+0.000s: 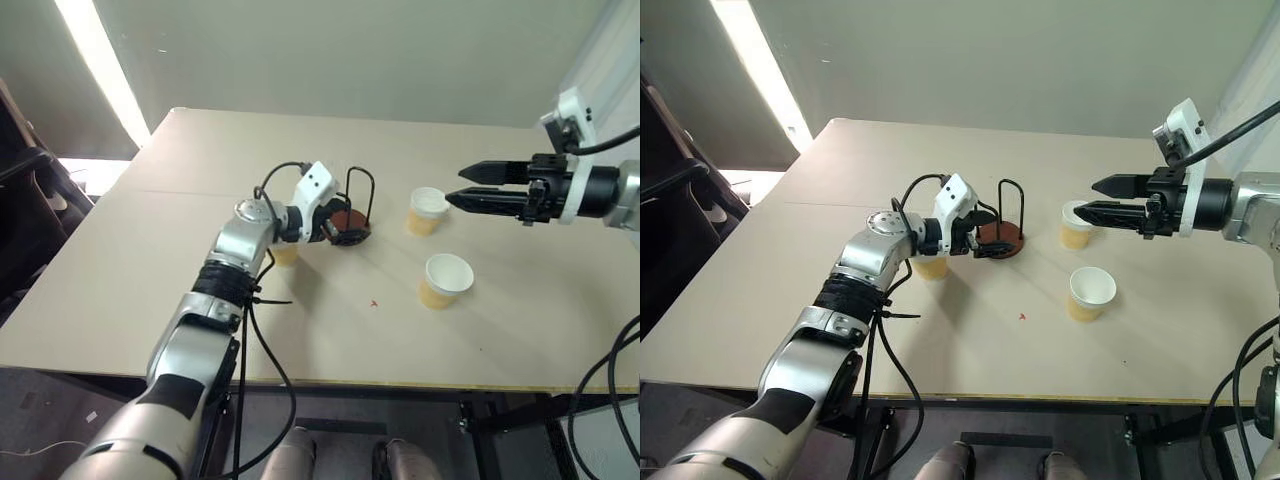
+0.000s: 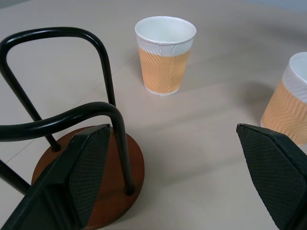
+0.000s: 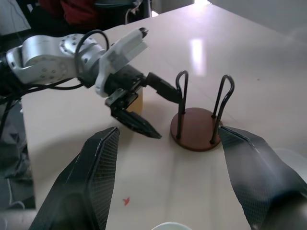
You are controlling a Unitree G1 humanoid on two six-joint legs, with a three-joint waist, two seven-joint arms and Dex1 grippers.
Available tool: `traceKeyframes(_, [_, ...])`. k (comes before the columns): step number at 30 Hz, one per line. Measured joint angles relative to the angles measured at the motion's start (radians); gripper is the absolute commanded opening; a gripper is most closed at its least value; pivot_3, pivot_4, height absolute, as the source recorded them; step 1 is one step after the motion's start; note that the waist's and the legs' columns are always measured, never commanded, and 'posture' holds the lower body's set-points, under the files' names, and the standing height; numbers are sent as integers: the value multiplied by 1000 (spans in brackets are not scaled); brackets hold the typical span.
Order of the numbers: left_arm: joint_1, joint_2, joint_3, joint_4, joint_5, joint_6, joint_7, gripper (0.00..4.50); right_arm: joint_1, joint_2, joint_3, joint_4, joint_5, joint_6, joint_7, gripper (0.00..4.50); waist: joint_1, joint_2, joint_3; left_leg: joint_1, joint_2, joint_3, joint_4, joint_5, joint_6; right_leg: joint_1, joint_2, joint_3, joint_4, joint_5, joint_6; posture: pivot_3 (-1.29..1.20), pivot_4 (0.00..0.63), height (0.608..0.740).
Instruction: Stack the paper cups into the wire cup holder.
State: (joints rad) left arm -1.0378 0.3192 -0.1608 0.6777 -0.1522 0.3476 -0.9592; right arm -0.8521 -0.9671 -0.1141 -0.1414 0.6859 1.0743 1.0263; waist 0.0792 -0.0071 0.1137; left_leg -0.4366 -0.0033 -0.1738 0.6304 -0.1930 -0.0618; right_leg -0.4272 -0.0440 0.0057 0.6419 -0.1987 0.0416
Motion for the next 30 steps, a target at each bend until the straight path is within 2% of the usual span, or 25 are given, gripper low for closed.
traceKeyframes(13, [-82,-68,14,188,30,-106,19,4500,12,-19,-6,-51,41,26,-23,3369,2,0,0,0,-1,1,1,-1,2,0,0,2,0,0,4,0,150,740])
traceKeyframes(17, [-89,-76,14,200,33,-117,7,3638,15,-20,-15,-54,50,27,-30,3397,2,0,0,0,-1,2,1,-1,2,1,1,3,-1,0,5,0,150,740])
traceKeyframes(27, [-89,-95,15,217,41,-130,-7,48,18,-26,-21,-54,60,27,-43,3397,2,0,0,0,-2,8,3,0,3,1,1,7,-1,0,7,0,150,740])
traceKeyframes(30, [-92,-91,24,215,38,-130,-32,48,20,-29,-23,-54,60,27,-44,3397,2,0,0,1,-2,12,3,-1,5,1,1,11,-1,0,9,0,150,740])
